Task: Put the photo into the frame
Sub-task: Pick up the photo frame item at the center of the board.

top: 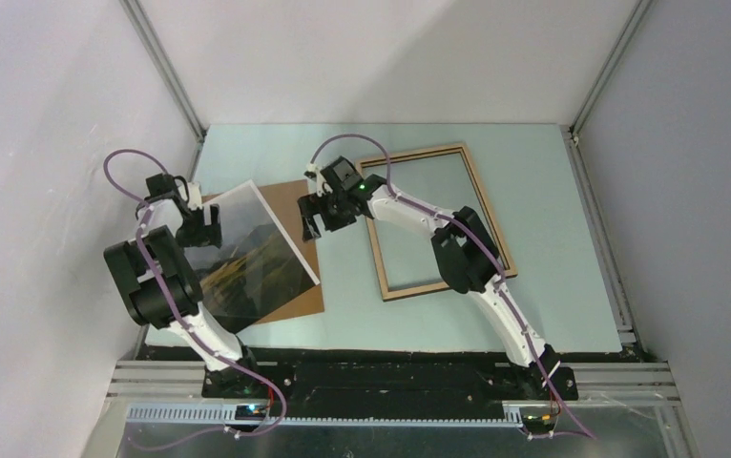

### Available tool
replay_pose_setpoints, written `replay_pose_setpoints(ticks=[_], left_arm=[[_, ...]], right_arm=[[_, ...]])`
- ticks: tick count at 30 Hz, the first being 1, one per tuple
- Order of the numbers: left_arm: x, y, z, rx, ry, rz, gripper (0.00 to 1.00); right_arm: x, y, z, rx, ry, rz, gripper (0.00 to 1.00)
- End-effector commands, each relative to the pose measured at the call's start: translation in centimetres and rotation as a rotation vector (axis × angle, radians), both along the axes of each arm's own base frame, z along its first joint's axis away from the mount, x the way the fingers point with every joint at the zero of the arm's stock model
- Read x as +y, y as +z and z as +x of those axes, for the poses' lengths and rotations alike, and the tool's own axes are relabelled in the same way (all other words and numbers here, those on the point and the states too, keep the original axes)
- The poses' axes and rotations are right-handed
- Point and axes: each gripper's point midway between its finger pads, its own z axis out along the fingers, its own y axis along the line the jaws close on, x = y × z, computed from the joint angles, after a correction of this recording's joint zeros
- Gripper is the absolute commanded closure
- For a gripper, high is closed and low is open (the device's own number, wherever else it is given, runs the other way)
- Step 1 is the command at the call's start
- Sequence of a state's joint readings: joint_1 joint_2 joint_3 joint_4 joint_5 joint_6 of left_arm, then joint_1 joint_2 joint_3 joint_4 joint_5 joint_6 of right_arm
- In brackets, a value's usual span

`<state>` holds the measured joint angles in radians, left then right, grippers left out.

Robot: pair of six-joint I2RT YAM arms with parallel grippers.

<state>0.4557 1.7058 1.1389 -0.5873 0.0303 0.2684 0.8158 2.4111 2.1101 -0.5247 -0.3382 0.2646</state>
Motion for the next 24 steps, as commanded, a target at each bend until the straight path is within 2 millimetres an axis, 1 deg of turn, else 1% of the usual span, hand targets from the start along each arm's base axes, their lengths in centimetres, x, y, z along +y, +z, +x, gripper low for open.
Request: replay_pose_setpoints(ticks=[1, 7, 10, 19, 21, 24], left_arm=[[1.1, 0.7, 2.1, -0.035, -0.028, 0.007, 0.02], [0.9, -0.4, 2.5, -0.009, -0.028, -0.05, 0.02], [0.7, -0.9, 2.3, 0.003, -0.027, -0.076, 0.02], [0.5, -2.7, 1.3, 0.051, -0.009, -0.134, 0.02], [0.5, -2.8, 1.2, 0.054, -0.011, -0.144, 0.02], [0.4, -3.0, 1.1, 0.058, -0.012, -0.16, 0.02]], right_arm=[[1.3, 1.7, 0.6, 0.02, -0.005, 0.066, 0.07], [1.8, 0.2, 0.2, 0.08, -0.006, 0.08, 0.07], [2.0, -0.6, -0.1, 0.108, -0.004, 0.082, 0.07], [2.5, -1.9, -0.6, 0.161, -0.002, 0.095, 0.07], [2.5, -2.5, -0.6, 0.17, -0.003, 0.09, 0.07], [2.5, -2.7, -0.7, 0.178, -0.005, 0.09, 0.07]])
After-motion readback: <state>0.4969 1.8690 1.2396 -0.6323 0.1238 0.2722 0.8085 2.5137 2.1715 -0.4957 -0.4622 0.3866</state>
